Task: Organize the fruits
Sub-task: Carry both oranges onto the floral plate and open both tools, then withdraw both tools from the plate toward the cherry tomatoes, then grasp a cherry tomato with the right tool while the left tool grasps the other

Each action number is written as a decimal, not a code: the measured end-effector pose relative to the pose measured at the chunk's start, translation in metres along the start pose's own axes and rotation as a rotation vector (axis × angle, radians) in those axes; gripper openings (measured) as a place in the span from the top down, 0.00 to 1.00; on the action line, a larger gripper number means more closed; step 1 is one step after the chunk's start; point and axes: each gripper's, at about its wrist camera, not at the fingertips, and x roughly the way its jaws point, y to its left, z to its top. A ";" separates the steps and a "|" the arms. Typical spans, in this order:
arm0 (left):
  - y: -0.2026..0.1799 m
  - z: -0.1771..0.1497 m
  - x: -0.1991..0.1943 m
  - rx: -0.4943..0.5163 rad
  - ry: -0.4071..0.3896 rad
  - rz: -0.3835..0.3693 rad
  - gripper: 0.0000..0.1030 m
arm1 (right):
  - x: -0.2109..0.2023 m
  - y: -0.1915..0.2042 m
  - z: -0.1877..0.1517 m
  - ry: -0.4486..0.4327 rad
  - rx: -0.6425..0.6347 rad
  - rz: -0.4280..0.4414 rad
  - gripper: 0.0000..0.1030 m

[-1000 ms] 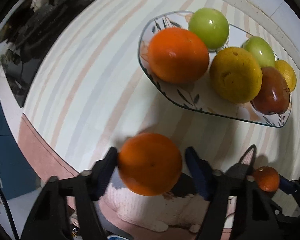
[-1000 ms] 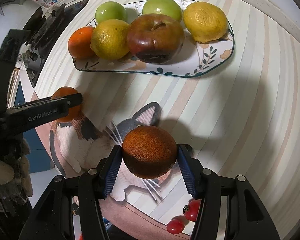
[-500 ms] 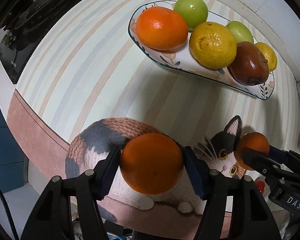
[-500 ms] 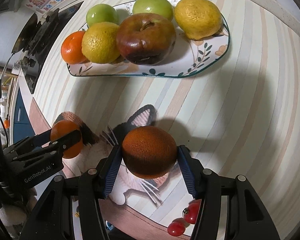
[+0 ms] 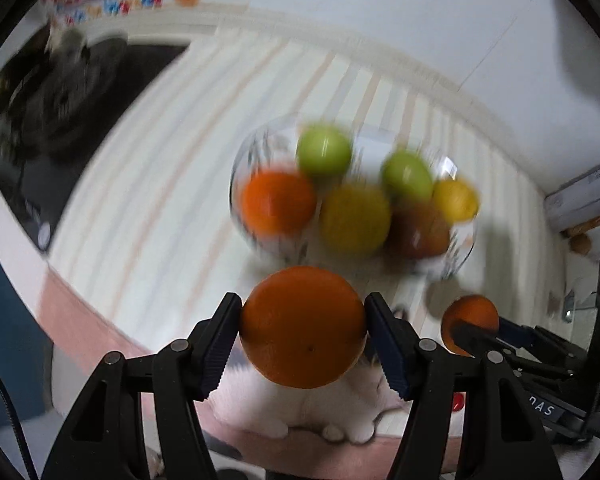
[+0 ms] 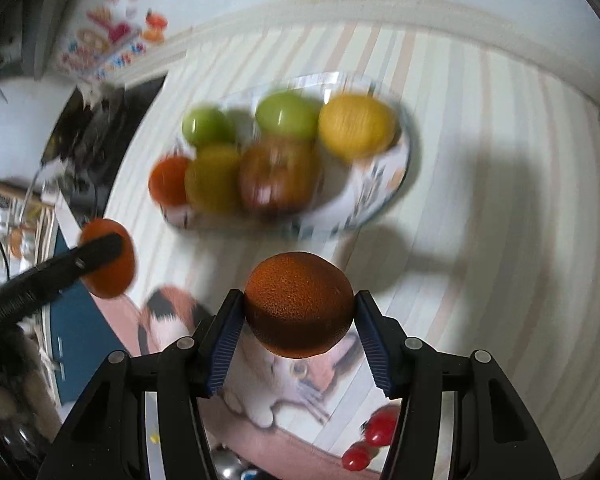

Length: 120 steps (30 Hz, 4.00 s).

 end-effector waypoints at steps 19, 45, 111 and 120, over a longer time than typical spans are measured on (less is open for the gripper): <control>0.029 0.132 0.088 0.080 0.148 0.082 0.40 | 0.026 -0.021 0.060 -0.018 0.029 -0.123 0.43; 0.043 0.105 0.077 0.019 0.134 0.105 0.17 | 0.009 -0.027 0.055 -0.059 0.113 -0.071 0.16; -0.083 -0.158 -0.186 -0.096 -0.370 0.195 0.07 | -0.237 0.007 -0.103 -0.278 -0.207 -0.044 0.09; -0.060 -0.159 -0.064 -0.135 -0.121 0.348 0.07 | -0.071 -0.038 -0.093 0.041 -0.116 -0.026 0.38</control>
